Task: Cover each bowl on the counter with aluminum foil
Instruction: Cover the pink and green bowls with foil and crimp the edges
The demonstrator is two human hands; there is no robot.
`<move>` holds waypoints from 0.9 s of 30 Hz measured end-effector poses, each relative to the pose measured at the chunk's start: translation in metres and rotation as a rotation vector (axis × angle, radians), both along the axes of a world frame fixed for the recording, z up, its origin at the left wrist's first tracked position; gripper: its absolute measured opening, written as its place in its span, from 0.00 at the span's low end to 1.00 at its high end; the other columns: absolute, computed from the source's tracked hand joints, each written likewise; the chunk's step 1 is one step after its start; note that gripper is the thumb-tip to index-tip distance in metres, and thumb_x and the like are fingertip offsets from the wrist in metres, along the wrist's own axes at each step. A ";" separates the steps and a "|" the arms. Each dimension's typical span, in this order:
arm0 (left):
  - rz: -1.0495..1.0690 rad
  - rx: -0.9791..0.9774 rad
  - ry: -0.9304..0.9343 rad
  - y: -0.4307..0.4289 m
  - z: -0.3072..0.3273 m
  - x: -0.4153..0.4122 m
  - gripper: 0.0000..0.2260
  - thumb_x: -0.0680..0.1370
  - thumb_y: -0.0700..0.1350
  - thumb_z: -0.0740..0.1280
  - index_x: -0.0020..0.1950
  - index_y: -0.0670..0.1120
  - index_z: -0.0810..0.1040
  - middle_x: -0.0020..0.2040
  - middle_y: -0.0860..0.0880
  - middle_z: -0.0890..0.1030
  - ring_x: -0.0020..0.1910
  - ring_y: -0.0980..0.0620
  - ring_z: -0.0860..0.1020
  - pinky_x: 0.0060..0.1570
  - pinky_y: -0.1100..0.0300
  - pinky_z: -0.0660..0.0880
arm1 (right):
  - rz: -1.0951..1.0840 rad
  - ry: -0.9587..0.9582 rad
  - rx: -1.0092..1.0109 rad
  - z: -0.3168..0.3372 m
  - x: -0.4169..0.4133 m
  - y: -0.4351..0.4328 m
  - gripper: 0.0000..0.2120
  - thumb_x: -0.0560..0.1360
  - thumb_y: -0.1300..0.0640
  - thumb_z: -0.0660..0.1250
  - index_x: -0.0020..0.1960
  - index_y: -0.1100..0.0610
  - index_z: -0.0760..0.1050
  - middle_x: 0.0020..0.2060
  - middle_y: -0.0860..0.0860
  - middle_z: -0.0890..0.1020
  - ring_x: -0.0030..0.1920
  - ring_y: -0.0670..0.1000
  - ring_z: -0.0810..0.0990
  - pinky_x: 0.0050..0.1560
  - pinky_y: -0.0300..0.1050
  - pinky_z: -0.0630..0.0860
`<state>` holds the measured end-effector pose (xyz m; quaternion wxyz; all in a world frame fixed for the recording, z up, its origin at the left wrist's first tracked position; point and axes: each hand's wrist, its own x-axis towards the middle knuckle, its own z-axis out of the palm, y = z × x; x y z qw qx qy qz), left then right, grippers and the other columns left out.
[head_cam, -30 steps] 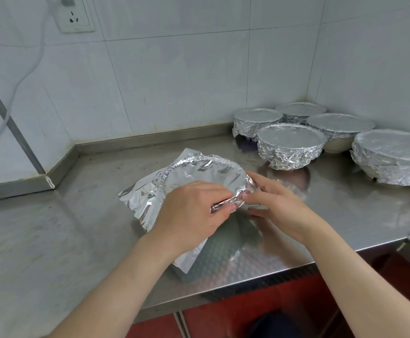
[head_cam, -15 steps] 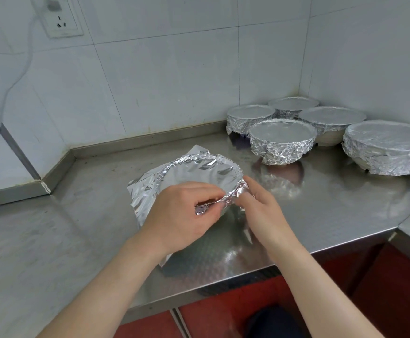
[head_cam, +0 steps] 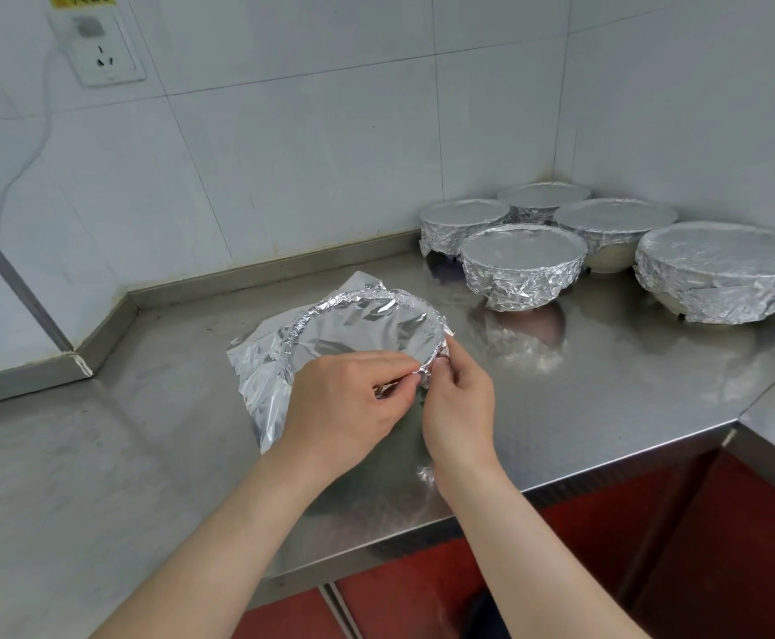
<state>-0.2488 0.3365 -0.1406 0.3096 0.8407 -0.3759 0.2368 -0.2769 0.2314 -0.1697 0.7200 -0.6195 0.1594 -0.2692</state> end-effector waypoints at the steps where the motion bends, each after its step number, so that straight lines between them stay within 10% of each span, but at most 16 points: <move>1: -0.002 -0.010 0.010 0.000 0.000 0.000 0.09 0.75 0.51 0.63 0.42 0.50 0.82 0.38 0.56 0.83 0.38 0.57 0.80 0.37 0.54 0.77 | 0.000 -0.002 0.040 0.001 0.000 0.002 0.18 0.80 0.63 0.54 0.61 0.52 0.79 0.49 0.48 0.85 0.50 0.47 0.81 0.54 0.46 0.77; 7: -0.005 0.152 0.038 -0.002 0.008 0.004 0.14 0.77 0.56 0.60 0.46 0.50 0.82 0.42 0.55 0.83 0.43 0.55 0.79 0.43 0.52 0.76 | 0.051 -0.008 0.341 0.017 -0.007 0.001 0.16 0.81 0.57 0.57 0.66 0.48 0.72 0.56 0.37 0.77 0.55 0.36 0.76 0.56 0.33 0.71; 14: 0.115 0.154 0.195 -0.001 0.049 0.055 0.10 0.80 0.52 0.63 0.54 0.54 0.83 0.57 0.56 0.81 0.57 0.56 0.75 0.57 0.60 0.69 | -0.005 0.107 0.272 0.024 0.001 0.003 0.26 0.74 0.46 0.67 0.69 0.46 0.64 0.64 0.46 0.72 0.62 0.48 0.72 0.59 0.44 0.69; 18: 0.221 0.464 0.268 -0.018 0.044 0.105 0.20 0.80 0.59 0.57 0.72 0.59 0.68 0.76 0.49 0.63 0.75 0.47 0.60 0.72 0.50 0.59 | 0.029 0.130 0.226 0.028 0.006 0.006 0.28 0.75 0.50 0.66 0.73 0.48 0.60 0.59 0.46 0.71 0.56 0.47 0.74 0.51 0.41 0.69; 23: 0.198 0.576 0.234 -0.033 0.032 0.119 0.20 0.81 0.61 0.51 0.73 0.62 0.63 0.73 0.57 0.67 0.72 0.49 0.64 0.68 0.47 0.62 | -0.047 0.110 0.196 0.023 0.020 0.013 0.18 0.78 0.56 0.58 0.67 0.45 0.64 0.50 0.42 0.75 0.57 0.54 0.77 0.60 0.51 0.74; 27: 0.187 0.578 0.230 -0.035 0.028 0.119 0.19 0.80 0.62 0.50 0.70 0.64 0.66 0.72 0.60 0.68 0.71 0.50 0.65 0.67 0.43 0.63 | -0.076 0.074 0.170 0.027 0.023 0.018 0.20 0.82 0.59 0.52 0.73 0.55 0.63 0.54 0.43 0.67 0.56 0.41 0.63 0.57 0.36 0.60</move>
